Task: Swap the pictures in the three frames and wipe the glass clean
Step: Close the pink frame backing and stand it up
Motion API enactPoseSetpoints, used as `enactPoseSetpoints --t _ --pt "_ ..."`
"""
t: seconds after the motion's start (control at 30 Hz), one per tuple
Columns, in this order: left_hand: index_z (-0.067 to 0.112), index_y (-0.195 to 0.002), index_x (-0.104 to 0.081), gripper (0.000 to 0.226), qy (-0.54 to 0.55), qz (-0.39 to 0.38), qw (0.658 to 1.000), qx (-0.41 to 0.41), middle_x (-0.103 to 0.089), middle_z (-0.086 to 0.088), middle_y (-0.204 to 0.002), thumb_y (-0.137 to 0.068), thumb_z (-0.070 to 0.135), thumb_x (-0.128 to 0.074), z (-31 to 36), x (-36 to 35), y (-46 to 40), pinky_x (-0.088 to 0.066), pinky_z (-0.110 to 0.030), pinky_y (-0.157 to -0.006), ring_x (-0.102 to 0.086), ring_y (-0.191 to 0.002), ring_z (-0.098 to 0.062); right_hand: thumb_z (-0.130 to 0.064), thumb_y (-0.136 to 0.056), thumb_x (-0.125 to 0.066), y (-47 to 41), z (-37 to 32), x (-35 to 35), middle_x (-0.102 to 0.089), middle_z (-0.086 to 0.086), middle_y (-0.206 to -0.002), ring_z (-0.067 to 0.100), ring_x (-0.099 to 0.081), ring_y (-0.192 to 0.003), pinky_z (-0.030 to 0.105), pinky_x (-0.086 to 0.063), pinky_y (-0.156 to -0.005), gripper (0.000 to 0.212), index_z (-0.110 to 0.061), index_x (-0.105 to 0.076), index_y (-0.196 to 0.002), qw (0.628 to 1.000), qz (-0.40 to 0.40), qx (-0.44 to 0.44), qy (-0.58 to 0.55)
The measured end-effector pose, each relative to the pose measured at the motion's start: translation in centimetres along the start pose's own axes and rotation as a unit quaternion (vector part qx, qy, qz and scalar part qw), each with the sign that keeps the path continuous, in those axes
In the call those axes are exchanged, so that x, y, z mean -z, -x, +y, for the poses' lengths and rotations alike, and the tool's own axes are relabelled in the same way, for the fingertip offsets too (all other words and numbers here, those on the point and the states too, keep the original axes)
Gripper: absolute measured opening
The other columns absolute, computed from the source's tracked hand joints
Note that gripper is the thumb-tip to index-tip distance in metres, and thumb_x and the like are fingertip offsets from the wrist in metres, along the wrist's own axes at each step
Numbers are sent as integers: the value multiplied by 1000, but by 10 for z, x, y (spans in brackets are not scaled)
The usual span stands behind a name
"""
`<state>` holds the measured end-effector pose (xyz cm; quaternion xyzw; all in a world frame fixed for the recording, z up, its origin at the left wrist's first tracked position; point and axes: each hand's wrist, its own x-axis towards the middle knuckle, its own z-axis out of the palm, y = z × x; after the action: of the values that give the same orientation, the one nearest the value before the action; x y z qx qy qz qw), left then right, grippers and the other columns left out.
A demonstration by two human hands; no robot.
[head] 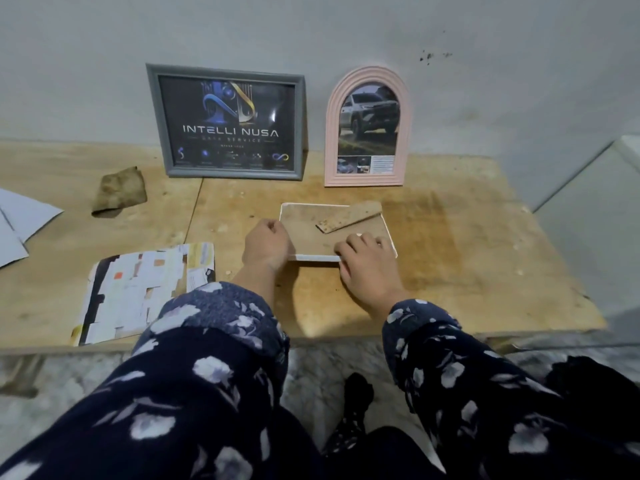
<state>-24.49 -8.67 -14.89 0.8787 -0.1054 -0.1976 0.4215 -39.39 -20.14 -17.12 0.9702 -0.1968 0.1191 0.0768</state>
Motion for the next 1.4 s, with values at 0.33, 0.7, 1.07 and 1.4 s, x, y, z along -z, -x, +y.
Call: enactPoseSetpoints --t 0.33,0.7,1.07,1.4 --pt "14 -137 -44 47 -148 8 986 -78 -47 -7 -137 -95 34 -48 -40 -18 9 -38 -43 -104 -46 -125 -26 -17 -88 -43 1 -6 -13 -58 -3 -113 20 -48 -108 36 -33 -93 31 -22 -60 -113 976 -99 -112 -161" --pt "14 -154 -9 108 -313 -8 930 -193 -10 0 -162 -76 85 -28 -68 -36 9 4 -45 -120 -2 -149 -13 -28 -96 -41 -100 -15 -22 -33 5 -150 25 -25 -138 42 -19 -113 44 -29 -42 -140 963 -174 -81 -189" --pt "15 -154 -9 121 -331 6 928 -168 -10 4 -162 -63 92 -30 -65 -41 3 3 -48 -119 -2 -148 -11 -46 -97 -36 -135 -21 -63 -42 6 -135 30 -43 -114 42 -38 -85 40 -39 -49 -134 990 -115 33 -71" --pt "17 -154 -6 118 -334 13 929 -161 -7 5 -162 -68 88 -41 -60 -41 6 6 -45 -119 -1 -148 -10 -51 -90 -51 -170 -32 -54 -38 5 -127 28 -36 -120 45 -39 -94 35 -28 -60 -115 965 -198 21 -173"
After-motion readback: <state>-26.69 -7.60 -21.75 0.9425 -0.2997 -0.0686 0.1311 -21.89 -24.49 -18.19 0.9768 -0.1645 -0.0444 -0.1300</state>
